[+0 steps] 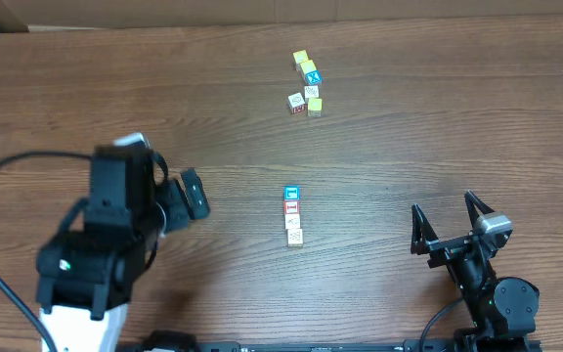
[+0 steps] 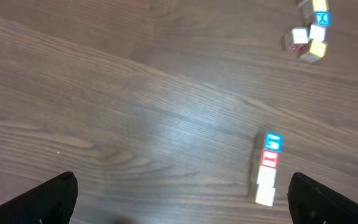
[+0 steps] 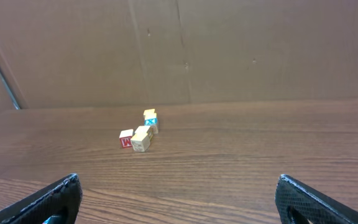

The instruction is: Flip 4 blocks

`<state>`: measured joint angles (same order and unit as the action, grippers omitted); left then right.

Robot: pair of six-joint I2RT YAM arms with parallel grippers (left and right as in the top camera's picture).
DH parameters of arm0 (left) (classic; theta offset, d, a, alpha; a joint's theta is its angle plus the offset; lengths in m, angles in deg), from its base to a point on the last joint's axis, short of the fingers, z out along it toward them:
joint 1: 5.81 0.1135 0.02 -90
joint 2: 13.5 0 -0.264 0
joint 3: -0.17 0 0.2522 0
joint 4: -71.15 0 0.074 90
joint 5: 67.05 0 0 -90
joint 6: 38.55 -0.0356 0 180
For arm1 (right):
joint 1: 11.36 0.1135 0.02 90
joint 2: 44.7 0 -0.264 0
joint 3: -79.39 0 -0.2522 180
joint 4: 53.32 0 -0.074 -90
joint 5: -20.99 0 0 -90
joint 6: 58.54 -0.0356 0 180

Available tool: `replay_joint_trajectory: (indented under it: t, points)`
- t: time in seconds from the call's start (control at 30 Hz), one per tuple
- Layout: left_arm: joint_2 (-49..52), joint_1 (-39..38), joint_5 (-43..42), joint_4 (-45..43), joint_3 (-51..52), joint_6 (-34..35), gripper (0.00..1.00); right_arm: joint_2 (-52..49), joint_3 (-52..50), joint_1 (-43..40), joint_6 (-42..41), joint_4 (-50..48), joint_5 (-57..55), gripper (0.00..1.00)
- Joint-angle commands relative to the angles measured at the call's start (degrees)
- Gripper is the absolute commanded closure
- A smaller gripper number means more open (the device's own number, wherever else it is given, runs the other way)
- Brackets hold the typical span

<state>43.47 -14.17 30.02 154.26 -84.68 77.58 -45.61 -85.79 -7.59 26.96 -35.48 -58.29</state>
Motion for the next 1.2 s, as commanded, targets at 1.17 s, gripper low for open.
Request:
replay_joint_trajectory:
  t: [1.17]
  points:
    - [-49.48, 8.76, -8.31, -89.5, 57.9, 1.31, 0.0, 0.42, -0.59, -0.11, -0.15, -0.33, 0.33, 0.0]
